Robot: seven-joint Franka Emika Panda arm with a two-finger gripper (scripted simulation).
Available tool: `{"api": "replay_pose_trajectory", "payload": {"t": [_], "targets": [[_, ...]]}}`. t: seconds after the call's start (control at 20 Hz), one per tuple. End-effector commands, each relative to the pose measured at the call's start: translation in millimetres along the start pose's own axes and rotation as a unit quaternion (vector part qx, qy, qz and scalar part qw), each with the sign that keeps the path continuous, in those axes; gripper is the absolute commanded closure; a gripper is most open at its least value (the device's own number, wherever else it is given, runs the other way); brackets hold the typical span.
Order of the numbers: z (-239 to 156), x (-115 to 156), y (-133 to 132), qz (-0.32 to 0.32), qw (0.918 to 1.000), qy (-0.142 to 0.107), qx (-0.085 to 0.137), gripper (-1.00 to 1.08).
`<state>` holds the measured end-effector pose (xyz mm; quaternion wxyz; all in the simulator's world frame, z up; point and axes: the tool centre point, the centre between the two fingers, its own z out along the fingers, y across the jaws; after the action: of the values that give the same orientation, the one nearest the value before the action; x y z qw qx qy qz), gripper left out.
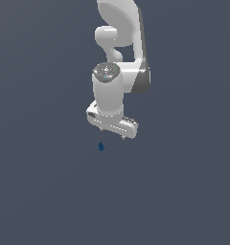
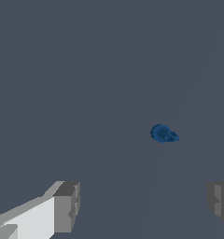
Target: Pick up the object and move it to a goal position.
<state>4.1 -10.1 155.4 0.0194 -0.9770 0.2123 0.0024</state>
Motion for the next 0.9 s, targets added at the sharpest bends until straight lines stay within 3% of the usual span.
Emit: {"api": "replay_pose_trajectory", "payload": {"t": [0.0,0.4,0.85], "targets": [[5,2,4,0.039,0.9992,0.000,0.000,-0.92],[20,7,17,0.162,0.9868,0.000,-0.003,-0.92],[35,12,32,0.296,0.9551,0.002,-0.006,-0.92]]}}
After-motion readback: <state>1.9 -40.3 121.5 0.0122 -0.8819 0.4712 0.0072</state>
